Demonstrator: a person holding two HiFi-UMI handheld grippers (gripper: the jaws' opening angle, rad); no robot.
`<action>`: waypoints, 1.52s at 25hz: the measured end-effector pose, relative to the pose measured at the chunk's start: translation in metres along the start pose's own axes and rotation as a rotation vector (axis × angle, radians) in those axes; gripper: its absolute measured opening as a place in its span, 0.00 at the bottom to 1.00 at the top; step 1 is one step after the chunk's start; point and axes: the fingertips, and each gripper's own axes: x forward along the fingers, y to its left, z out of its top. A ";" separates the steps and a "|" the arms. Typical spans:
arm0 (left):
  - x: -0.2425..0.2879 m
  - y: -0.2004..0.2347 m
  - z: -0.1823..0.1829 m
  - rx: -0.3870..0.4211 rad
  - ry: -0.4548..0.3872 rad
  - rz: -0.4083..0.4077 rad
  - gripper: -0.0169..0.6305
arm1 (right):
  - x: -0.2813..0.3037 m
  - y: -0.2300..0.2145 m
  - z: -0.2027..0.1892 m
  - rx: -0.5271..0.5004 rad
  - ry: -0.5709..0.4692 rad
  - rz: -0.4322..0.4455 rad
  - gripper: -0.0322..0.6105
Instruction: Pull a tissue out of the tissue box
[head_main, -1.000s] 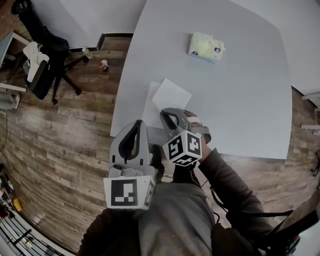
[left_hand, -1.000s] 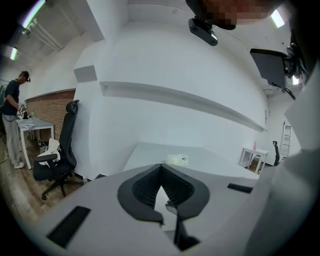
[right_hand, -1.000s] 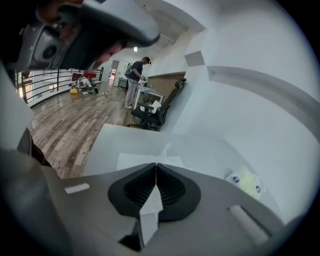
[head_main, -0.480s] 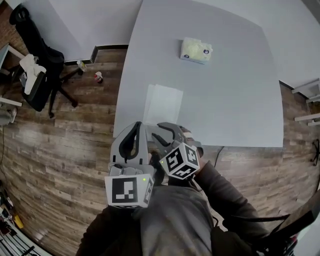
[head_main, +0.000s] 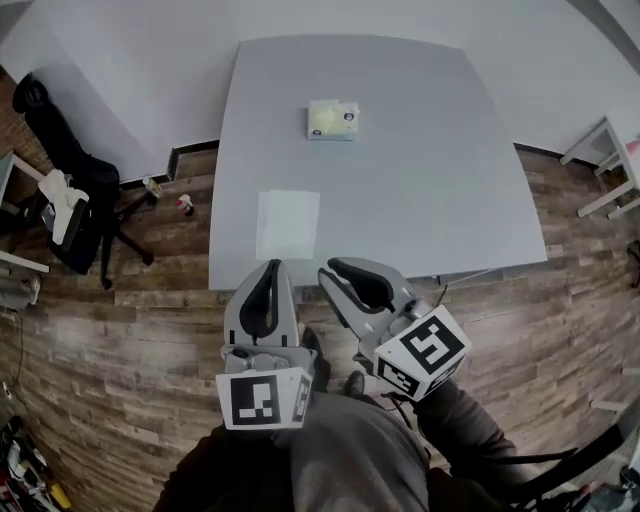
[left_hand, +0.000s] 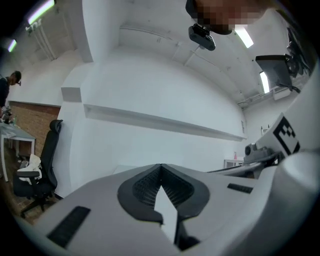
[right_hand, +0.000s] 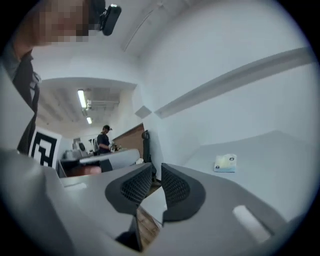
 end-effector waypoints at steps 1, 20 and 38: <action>-0.006 -0.018 0.001 0.015 0.009 -0.029 0.03 | -0.020 0.000 0.008 0.028 -0.034 -0.023 0.12; -0.104 -0.177 0.015 0.075 0.014 -0.231 0.03 | -0.195 0.064 0.038 -0.017 -0.225 -0.163 0.05; -0.121 -0.184 0.031 0.070 -0.040 -0.265 0.03 | -0.207 0.083 0.043 -0.067 -0.247 -0.211 0.05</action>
